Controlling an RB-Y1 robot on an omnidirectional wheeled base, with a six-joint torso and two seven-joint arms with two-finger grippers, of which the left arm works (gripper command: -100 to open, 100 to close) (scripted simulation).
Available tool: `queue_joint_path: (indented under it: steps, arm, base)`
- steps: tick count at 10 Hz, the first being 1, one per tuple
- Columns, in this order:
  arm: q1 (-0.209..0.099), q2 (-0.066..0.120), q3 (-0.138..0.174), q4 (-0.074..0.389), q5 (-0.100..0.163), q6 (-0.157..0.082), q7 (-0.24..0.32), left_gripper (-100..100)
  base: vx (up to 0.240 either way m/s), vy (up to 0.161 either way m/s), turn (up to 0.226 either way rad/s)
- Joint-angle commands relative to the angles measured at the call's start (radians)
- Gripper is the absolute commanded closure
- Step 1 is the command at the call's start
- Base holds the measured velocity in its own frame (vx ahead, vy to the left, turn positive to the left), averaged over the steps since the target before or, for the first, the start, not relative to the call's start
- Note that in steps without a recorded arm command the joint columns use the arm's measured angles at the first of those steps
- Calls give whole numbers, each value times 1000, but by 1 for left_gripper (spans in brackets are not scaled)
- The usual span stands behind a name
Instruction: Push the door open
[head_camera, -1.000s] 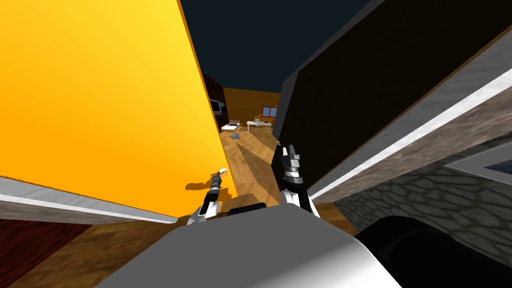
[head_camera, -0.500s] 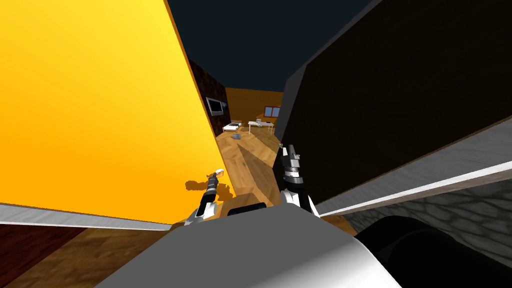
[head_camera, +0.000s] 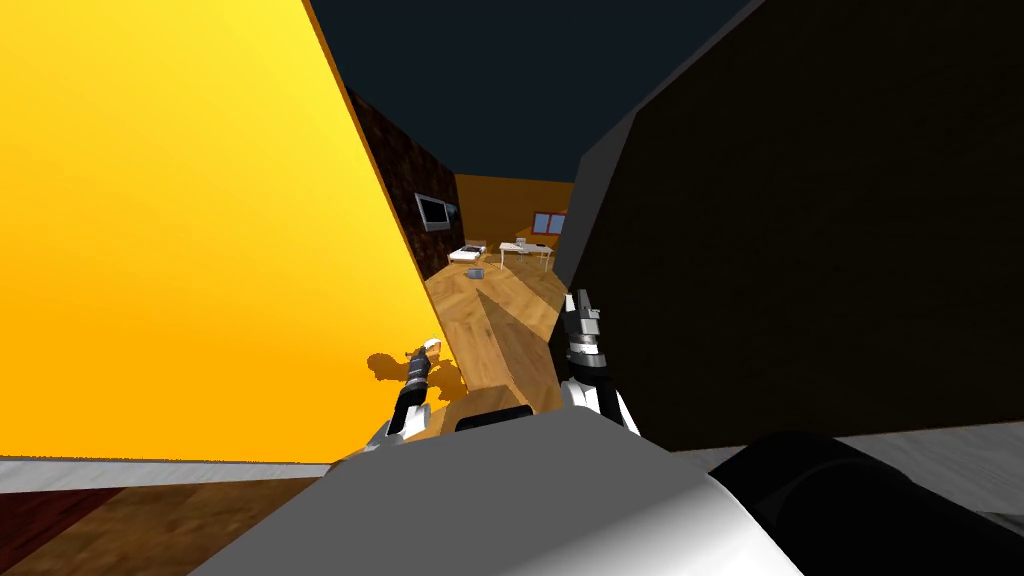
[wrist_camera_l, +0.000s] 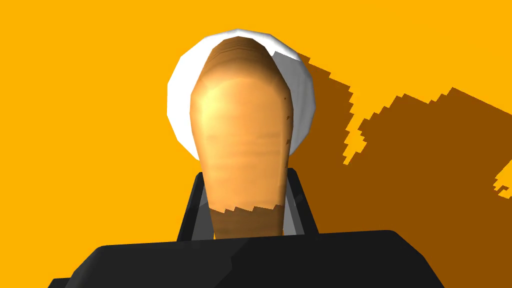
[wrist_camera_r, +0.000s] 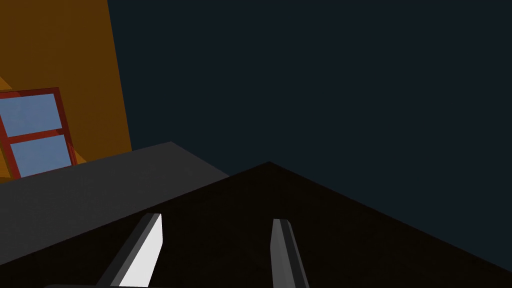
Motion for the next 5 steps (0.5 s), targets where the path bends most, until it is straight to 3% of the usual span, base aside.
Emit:
queue_joint_path:
  steps: [1,5]
  arm:
    - [6,8,26,-12,13,7,-9,100]
    - [6,11,57,-8,30,7,-20,100]
  base:
    - [168,-61,78]
    - [178,-78,61]
